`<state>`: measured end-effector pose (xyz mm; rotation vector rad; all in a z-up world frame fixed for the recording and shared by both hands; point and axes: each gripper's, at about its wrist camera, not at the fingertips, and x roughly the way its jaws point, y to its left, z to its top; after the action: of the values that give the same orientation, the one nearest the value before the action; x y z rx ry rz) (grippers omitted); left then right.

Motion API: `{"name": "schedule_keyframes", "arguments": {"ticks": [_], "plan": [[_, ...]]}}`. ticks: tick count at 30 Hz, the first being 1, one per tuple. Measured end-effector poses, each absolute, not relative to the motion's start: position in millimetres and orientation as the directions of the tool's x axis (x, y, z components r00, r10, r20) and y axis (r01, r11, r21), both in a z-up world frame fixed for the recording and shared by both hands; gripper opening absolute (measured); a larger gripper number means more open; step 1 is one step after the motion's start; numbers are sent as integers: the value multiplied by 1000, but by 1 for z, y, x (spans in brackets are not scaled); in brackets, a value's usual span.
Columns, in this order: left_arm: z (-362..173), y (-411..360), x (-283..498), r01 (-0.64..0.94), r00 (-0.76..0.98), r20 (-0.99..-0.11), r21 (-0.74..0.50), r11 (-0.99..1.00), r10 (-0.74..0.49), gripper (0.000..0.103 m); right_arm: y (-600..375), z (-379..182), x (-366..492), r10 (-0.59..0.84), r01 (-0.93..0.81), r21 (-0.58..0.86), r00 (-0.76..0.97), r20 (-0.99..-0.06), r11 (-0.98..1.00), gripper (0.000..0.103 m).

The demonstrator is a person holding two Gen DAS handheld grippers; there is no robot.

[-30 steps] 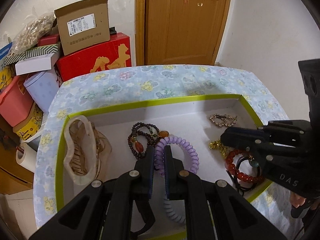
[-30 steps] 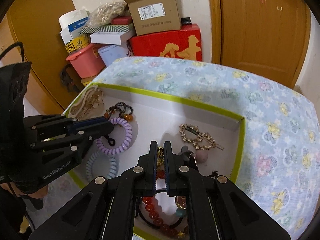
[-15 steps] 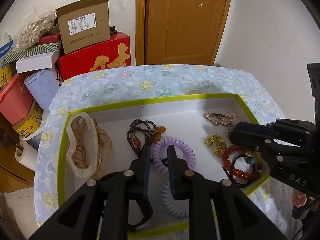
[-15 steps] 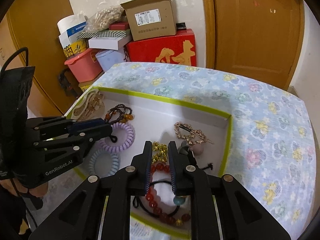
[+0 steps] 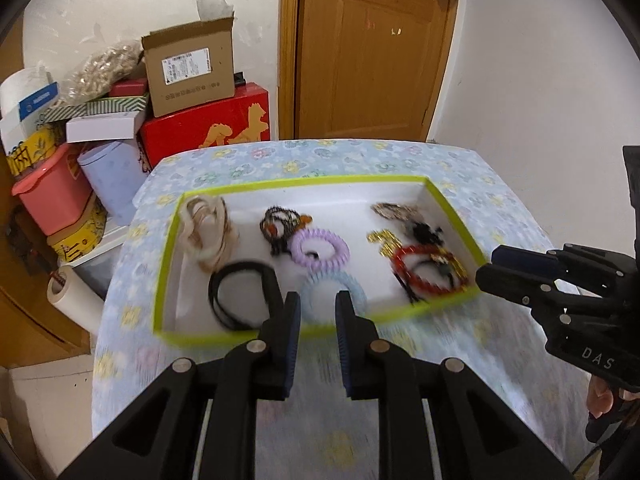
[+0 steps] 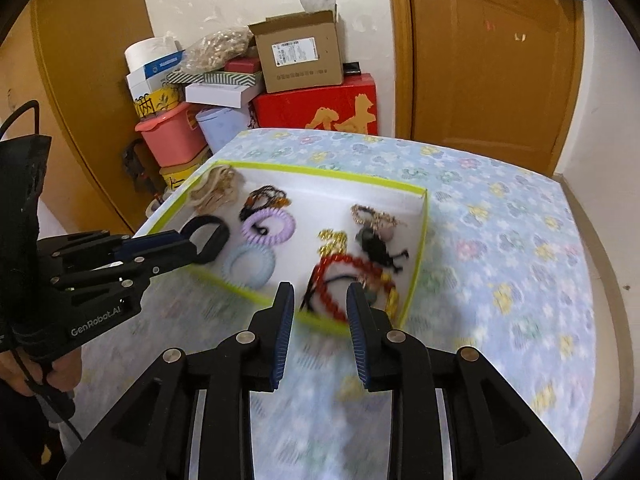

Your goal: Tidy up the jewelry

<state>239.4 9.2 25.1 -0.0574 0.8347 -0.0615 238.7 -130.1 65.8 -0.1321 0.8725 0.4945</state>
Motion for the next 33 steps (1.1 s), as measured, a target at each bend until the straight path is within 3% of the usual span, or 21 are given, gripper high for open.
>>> {"name": "schedule_keyframes", "arguments": {"ticks": [8, 33], "plan": [[37, 4, 174, 0, 698, -714, -73, 997, -53, 19, -133, 83, 167, 342, -466, 41, 585, -735, 884, 36], [20, -13, 63, -32, 698, -716, -56, 998, -18, 19, -147, 62, 63, 267, -416, -9, 599, -755, 909, 37]]}}
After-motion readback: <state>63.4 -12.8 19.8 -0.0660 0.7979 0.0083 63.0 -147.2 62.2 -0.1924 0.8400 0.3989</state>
